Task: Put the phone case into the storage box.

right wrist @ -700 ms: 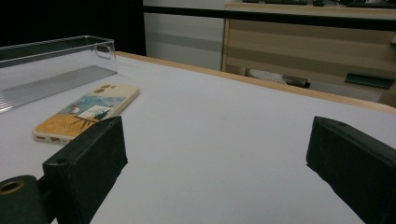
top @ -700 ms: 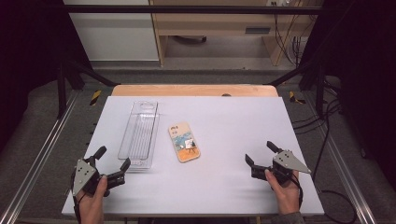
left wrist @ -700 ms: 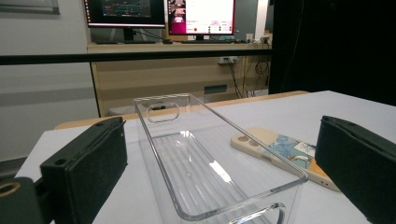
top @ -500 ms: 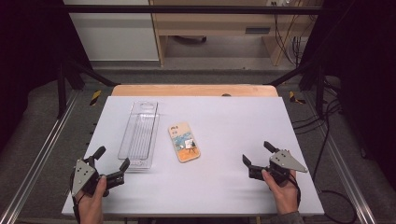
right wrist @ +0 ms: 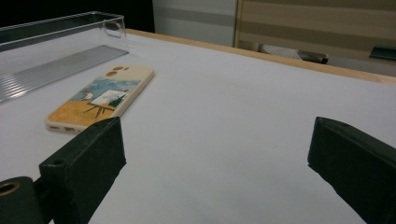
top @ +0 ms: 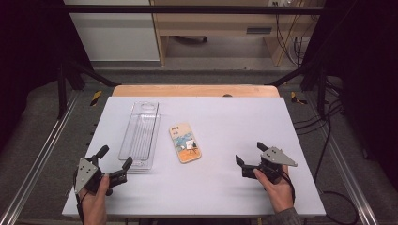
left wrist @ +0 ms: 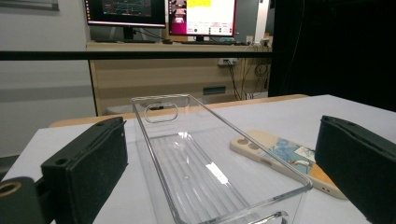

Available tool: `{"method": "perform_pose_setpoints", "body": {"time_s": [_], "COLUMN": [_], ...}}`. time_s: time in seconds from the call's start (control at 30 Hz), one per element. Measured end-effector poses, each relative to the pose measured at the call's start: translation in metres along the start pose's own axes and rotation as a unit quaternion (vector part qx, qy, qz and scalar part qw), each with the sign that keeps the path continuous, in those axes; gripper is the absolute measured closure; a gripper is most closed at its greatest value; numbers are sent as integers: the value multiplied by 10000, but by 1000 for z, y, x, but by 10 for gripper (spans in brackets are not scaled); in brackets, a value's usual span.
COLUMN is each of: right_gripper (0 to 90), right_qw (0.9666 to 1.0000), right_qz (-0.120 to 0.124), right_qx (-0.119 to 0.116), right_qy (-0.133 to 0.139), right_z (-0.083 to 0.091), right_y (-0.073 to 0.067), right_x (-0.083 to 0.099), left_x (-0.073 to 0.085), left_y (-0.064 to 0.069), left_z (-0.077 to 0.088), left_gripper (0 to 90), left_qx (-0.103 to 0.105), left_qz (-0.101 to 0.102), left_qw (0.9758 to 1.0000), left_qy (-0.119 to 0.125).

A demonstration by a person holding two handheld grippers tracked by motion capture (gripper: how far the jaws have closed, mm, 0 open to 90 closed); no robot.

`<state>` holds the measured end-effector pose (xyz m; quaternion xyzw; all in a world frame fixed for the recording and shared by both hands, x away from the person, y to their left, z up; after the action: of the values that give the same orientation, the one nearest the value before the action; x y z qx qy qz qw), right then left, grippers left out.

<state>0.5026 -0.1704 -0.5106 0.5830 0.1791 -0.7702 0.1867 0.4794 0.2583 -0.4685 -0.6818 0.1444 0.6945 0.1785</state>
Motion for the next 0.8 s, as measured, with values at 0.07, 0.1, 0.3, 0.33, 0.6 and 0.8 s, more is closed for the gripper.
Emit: {"method": "perform_pose_setpoints", "body": {"time_s": [0.07,0.1,0.3,0.33,0.6,0.8], "right_gripper": [40,40,40,40,54,60], "right_qw": [10000,10000,9998,9997,9987,9981], "right_qz": [16,30,55,64,208,209], "right_qx": [1,-36,-153,-193,-357,-396], "right_qy": [13,-8,-135,-150,-313,-417], "right_z": [-2,-2,-5,-5,-16,-26], "right_y": [-2,-4,-16,-19,-36,-43], "right_x": [-4,-5,-11,-12,-18,-22], "left_x": [1,1,1,0,0,1], "left_y": [-1,-2,0,0,0,-1], "left_z": [0,1,2,2,3,3], "left_gripper": [22,22,22,22,22,22], "left_qx": [-26,-39,-40,-37,-33,-25], "left_qz": [-59,11,-119,-101,-83,-63], "left_qw": [10000,10000,9999,9999,9999,10000], "left_qy": [-41,-15,-68,-54,-67,-64]}}
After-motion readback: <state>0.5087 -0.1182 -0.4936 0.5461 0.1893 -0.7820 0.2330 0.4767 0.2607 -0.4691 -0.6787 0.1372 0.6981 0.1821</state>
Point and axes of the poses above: each handheld gripper's, and its own axes: z roughly backward along the jaws, x roughly out of its underside, y roughly to its right, the point moved 9 cm from there along -z, roughly forward along the jaws, and after that the axes turned 2 degrees about y, right-handed, at the moved point
